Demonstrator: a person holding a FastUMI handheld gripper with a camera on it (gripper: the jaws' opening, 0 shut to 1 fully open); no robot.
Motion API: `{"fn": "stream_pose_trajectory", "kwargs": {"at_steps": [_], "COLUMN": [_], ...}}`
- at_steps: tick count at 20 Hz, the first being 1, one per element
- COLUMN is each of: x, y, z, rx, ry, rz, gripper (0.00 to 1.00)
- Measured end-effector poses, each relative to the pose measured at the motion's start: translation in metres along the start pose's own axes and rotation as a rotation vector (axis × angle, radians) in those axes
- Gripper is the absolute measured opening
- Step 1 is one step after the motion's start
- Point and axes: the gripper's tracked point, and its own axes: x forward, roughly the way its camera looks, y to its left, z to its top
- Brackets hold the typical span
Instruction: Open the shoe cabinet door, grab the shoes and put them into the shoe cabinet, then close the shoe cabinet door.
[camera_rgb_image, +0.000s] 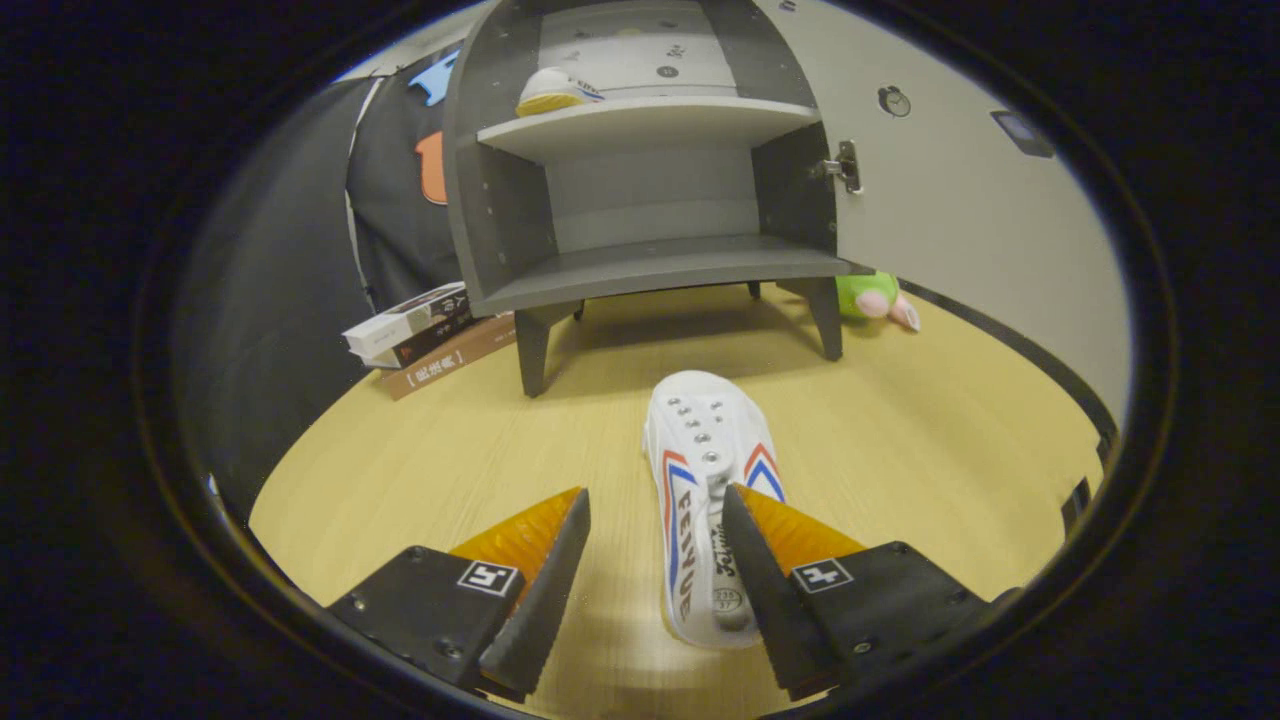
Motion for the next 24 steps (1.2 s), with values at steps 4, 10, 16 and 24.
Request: {"fn": "stream_pose_trajectory", "kwargs": {"at_steps": [4,10,16,24], "x": [0.031,0.044,0.003,-0.039], "y": [-0.014,-0.008,-0.019,-0.008], "z": [0.012,0.019,0.05,0.063], "rx": [0.097,0.086,-0.034,-0.028], "ry": [-0.029,-0.032,-0.179,-0.189], "rz": [-0.026,0.055,0.029,0.09], "gripper": [0.39,0.14,0.07,0.05]}}
